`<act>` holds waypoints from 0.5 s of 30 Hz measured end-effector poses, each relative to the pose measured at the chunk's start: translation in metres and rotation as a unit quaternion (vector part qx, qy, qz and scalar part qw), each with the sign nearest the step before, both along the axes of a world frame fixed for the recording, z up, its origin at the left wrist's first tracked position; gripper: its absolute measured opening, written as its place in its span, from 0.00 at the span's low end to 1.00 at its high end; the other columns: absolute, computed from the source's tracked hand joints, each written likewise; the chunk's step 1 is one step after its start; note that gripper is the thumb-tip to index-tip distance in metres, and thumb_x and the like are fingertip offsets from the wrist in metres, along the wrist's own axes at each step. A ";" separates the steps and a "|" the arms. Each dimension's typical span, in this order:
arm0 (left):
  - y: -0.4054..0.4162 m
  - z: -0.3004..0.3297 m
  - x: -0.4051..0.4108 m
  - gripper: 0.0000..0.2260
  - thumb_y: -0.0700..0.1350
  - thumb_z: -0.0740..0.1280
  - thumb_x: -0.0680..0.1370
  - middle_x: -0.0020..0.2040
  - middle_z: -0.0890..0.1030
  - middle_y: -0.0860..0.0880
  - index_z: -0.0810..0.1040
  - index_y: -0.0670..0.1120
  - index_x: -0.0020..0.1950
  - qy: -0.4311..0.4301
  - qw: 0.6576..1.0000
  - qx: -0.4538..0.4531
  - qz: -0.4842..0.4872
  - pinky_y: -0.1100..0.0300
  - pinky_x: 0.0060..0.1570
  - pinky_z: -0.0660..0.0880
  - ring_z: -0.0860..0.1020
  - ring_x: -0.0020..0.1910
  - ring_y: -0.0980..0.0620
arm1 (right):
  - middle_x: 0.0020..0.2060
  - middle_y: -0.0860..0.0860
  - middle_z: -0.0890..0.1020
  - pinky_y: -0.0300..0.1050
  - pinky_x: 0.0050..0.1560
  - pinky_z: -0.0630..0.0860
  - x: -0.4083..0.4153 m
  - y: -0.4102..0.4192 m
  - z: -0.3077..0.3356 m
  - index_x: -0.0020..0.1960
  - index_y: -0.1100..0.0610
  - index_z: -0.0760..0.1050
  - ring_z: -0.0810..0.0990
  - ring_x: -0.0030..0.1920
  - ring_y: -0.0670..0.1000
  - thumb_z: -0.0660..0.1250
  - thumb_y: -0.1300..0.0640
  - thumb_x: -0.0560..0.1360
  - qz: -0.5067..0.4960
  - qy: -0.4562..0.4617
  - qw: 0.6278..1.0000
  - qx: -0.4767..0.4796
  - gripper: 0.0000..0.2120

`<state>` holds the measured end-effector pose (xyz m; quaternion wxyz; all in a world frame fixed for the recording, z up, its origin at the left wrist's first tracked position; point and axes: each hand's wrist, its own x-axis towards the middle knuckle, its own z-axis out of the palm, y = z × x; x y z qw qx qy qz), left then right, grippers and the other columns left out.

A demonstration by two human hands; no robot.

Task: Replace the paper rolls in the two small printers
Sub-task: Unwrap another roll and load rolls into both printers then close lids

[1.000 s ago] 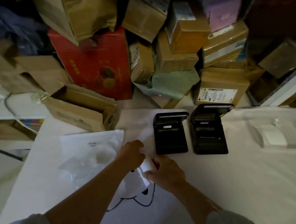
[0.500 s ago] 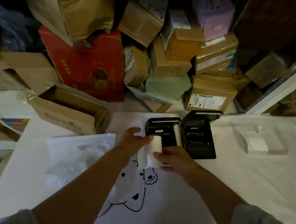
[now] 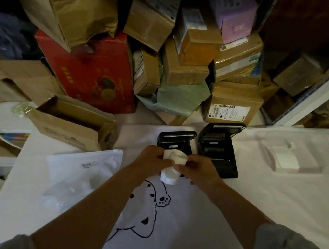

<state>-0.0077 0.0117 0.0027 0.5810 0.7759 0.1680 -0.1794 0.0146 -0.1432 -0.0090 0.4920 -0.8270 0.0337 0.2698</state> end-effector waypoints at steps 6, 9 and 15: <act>-0.007 0.006 0.006 0.07 0.37 0.69 0.72 0.39 0.77 0.46 0.80 0.37 0.48 -0.048 0.989 0.096 -0.103 0.64 0.37 0.69 0.74 0.37 0.53 | 0.51 0.58 0.84 0.47 0.46 0.79 0.008 -0.005 0.015 0.58 0.55 0.77 0.83 0.51 0.55 0.60 0.42 0.77 -0.065 0.241 0.948 0.197 0.19; -0.016 0.011 0.006 0.06 0.35 0.68 0.73 0.40 0.77 0.48 0.77 0.35 0.48 -0.050 0.987 0.060 -0.137 0.64 0.40 0.72 0.75 0.39 0.54 | 0.52 0.58 0.82 0.49 0.45 0.81 0.012 0.002 0.013 0.58 0.54 0.75 0.82 0.51 0.56 0.64 0.40 0.74 -0.109 0.217 0.954 0.176 0.21; -0.010 0.013 0.013 0.12 0.34 0.63 0.76 0.52 0.80 0.46 0.81 0.40 0.57 -0.027 0.996 0.063 -0.054 0.74 0.40 0.69 0.75 0.50 0.52 | 0.54 0.57 0.76 0.49 0.47 0.79 0.016 -0.001 0.008 0.52 0.54 0.73 0.78 0.55 0.58 0.65 0.54 0.78 -0.137 0.158 0.969 0.130 0.05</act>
